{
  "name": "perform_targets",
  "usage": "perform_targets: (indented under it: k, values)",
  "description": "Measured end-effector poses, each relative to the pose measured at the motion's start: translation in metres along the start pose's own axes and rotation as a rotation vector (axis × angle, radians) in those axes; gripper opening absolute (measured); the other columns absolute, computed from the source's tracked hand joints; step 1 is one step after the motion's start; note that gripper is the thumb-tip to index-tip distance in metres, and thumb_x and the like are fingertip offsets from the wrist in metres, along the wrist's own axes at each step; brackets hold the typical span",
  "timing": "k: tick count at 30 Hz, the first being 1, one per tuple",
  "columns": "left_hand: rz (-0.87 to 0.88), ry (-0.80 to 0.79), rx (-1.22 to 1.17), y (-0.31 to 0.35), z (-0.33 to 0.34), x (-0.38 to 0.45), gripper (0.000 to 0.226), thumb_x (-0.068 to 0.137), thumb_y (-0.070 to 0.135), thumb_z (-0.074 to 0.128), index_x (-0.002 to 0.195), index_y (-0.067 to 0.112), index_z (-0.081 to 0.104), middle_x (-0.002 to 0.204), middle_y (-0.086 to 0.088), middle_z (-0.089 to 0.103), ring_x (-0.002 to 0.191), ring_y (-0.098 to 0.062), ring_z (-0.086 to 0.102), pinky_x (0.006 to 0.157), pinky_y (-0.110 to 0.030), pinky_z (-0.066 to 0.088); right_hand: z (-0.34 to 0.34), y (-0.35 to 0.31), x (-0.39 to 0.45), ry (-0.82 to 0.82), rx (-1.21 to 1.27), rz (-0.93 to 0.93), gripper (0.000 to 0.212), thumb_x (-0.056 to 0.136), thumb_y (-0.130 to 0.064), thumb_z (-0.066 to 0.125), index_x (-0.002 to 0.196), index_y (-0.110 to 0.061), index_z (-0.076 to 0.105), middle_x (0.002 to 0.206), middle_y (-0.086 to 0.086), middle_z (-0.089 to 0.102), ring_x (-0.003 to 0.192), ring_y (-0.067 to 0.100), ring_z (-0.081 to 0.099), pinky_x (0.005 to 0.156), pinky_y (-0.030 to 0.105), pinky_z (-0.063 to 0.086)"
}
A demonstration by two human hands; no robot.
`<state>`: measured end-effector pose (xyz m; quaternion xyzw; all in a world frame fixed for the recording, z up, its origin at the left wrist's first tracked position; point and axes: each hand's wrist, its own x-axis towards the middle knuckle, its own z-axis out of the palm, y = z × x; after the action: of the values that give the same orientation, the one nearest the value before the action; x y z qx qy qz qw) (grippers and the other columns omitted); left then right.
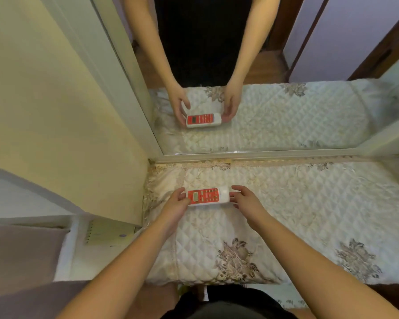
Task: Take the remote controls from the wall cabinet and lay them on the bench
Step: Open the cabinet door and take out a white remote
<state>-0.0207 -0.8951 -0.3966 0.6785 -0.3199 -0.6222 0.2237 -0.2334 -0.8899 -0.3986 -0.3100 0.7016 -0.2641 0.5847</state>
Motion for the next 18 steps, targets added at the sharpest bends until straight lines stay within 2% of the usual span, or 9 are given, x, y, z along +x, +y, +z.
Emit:
perform_targets:
  k: [4,7,10,15,18]
  values:
    - [0.005,0.0,0.017,0.003,0.002,0.007,0.073,0.086,0.004,0.059,0.15,0.015,0.026,0.147,-0.004,0.045,0.13,-0.02,0.046,0.107,-0.035,0.038,0.003,0.001,0.017,-0.027,-0.029,0.006,0.028,0.094,-0.019,0.046,0.121,-0.021,0.055,0.124,0.006,0.061,0.111,0.021,0.058,0.099,0.04,0.046]
    - [-0.009,0.013,0.011,0.007,0.001,0.014,0.072,0.087,-0.002,0.052,0.151,0.013,0.022,0.15,-0.004,0.041,0.135,-0.021,0.041,0.107,-0.034,0.034,0.004,-0.001,0.026,-0.063,-0.016,0.033,0.033,0.091,-0.018,0.05,0.124,-0.02,0.054,0.123,0.004,0.062,0.111,0.02,0.059,0.1,0.04,0.046]
    - [-0.005,0.021,0.032,0.01,0.001,0.021,0.073,0.087,-0.002,0.052,0.152,0.015,0.022,0.152,-0.004,0.04,0.134,-0.021,0.042,0.105,-0.034,0.037,0.003,-0.002,0.031,-0.083,-0.016,0.051,0.039,0.09,-0.017,0.052,0.128,-0.021,0.051,0.121,0.001,0.064,0.109,0.019,0.06,0.1,0.04,0.045]
    - [-0.026,0.012,0.04,0.013,0.002,0.026,0.078,0.08,-0.014,0.041,0.151,0.012,0.023,0.15,-0.005,0.042,0.124,-0.016,0.045,0.087,-0.027,0.038,0.001,0.001,0.037,-0.082,-0.002,0.076,0.042,0.09,-0.015,0.045,0.131,-0.018,0.049,0.118,0.003,0.065,0.107,0.02,0.062,0.093,0.034,0.046]
    - [-0.019,0.009,0.038,0.011,0.0,0.028,0.078,0.08,-0.015,0.041,0.152,0.011,0.022,0.15,-0.005,0.042,0.126,-0.017,0.045,0.087,-0.026,0.038,0.001,0.003,0.04,-0.088,-0.007,0.077,0.042,0.09,-0.016,0.046,0.131,-0.018,0.05,0.12,0.003,0.064,0.108,0.02,0.061,0.095,0.035,0.046]
